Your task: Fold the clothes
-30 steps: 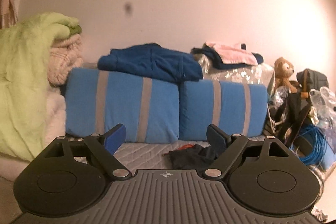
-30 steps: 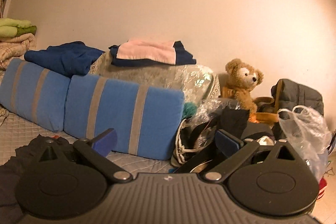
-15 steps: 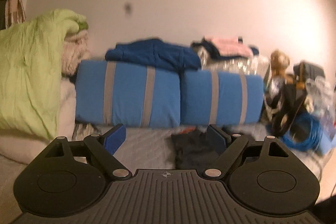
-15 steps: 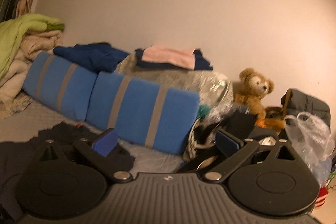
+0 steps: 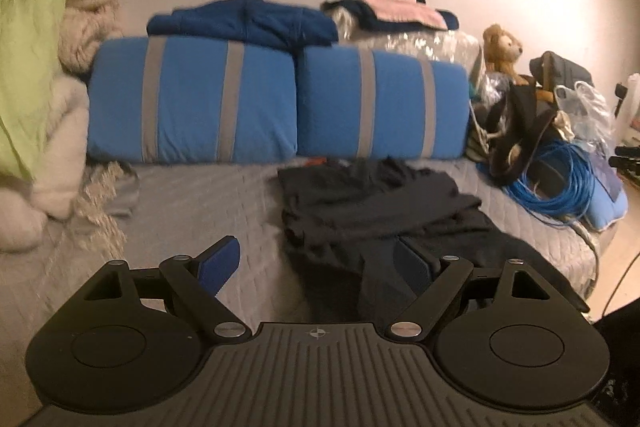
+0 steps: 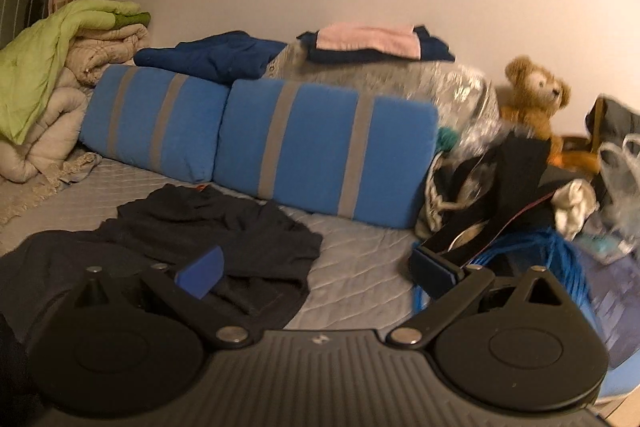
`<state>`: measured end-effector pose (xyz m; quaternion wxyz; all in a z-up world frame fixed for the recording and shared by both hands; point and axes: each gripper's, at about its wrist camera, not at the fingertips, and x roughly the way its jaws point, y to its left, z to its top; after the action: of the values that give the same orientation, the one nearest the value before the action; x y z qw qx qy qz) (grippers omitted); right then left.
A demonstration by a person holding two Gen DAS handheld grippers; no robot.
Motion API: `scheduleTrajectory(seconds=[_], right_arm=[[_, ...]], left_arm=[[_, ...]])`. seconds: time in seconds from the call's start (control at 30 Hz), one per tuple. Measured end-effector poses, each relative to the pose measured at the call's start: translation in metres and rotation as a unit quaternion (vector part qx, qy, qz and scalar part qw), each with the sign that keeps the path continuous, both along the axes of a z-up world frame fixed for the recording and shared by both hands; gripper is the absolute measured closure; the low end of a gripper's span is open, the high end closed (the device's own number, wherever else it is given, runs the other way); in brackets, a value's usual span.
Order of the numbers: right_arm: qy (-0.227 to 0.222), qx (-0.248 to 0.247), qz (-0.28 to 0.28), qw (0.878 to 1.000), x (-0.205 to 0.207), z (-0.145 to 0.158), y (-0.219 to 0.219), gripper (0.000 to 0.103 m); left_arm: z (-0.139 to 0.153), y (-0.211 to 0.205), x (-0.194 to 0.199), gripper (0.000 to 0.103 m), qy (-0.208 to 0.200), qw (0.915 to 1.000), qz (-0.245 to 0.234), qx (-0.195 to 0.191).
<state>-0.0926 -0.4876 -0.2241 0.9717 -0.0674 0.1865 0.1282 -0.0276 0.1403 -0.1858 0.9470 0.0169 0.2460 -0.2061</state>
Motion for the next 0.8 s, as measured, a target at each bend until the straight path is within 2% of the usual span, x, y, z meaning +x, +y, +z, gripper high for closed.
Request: scheduleTrajectory(seconds=[0.3,0.5,0.63,0.8], right_arm=[[0.058,0.015,0.042,0.997,0.001,-0.041,0.017,0.0],[0.103,0.053,0.057,0.992,0.007,-0.065,0.02,0.001],[0.124,0.053,0.062,0.989,0.008,-0.08,0.025,0.001],[0.149,0.045,0.075,0.985,0.003,-0.099,0.034,0.001]], left_arm=[[-0.029,0.004,0.007,0.018,0.031,0.9994,0.006,-0.014],[-0.05,0.016,0.014,0.019,0.065,0.9964,0.015,-0.052],[-0.063,0.023,0.017,0.019,0.091,0.9928,0.015,-0.077],[-0.077,0.025,0.016,0.019,0.111,0.9902,0.018,-0.083]])
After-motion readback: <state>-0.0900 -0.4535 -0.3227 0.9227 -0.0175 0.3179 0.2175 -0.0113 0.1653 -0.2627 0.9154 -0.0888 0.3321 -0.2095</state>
